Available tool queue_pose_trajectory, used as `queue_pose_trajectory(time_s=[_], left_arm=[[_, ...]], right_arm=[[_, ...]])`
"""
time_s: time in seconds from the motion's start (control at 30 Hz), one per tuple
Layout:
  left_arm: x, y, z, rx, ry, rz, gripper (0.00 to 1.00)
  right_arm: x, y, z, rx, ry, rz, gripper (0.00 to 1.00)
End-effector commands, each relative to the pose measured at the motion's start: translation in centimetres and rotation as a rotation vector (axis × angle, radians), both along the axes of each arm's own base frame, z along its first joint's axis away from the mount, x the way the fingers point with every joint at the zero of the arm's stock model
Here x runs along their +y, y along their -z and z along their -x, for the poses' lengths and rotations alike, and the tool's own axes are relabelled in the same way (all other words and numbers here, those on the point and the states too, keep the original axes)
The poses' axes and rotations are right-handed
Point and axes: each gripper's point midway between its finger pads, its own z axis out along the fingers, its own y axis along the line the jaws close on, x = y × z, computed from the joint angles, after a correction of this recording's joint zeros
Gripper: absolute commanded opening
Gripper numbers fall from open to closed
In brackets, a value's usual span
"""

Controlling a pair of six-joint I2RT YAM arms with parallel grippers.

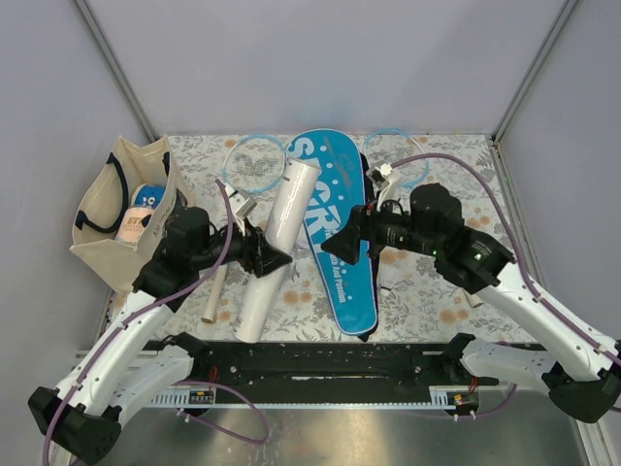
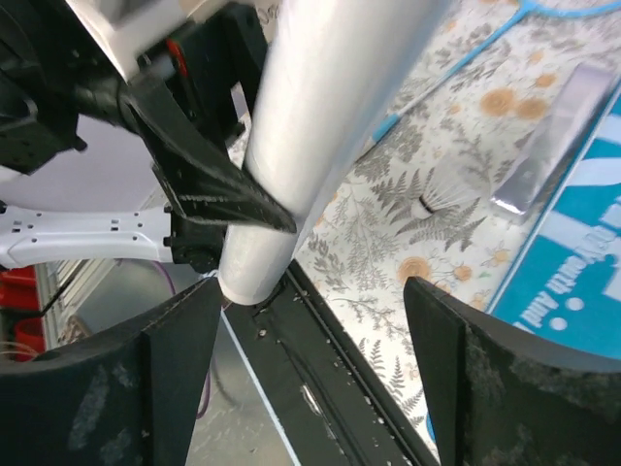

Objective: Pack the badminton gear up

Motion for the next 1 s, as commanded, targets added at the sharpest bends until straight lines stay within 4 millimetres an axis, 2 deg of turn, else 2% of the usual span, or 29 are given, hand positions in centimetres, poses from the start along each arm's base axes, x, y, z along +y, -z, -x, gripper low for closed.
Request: queue_pose_trajectory(time_s=[0.0, 0.13, 0.37, 0.63, 0.97], left_arm=[[1.0, 1.0, 0.9, -0.129, 0.031, -0.119, 0.48], [1.0, 1.6, 1.7, -0.228, 0.053, -0.154, 0.48], [1.2, 1.9, 2.2, -0.368, 0.069, -0.168, 0.47], [0.8, 2.1, 2.8, -0.377, 0.111, -0.155, 0.46], [0.5, 2.3, 3.1, -0.383, 0.142, -0.145, 0.46]], right_arm=[[-3.0, -3.4, 0.1, -0.116, 0.001, 0.107, 0.79], [-3.6, -8.2, -0.1, -0.21, -0.008, 0.087, 0.66], [-2.3, -11.5, -0.1, -0.208, -0.104, 0.049, 0.63], [0.2, -10.7, -0.3, -0.15, -0.229, 0.045, 0.61], [1.2, -9.6, -3.5, -0.169, -0.199, 0.087, 0.61]])
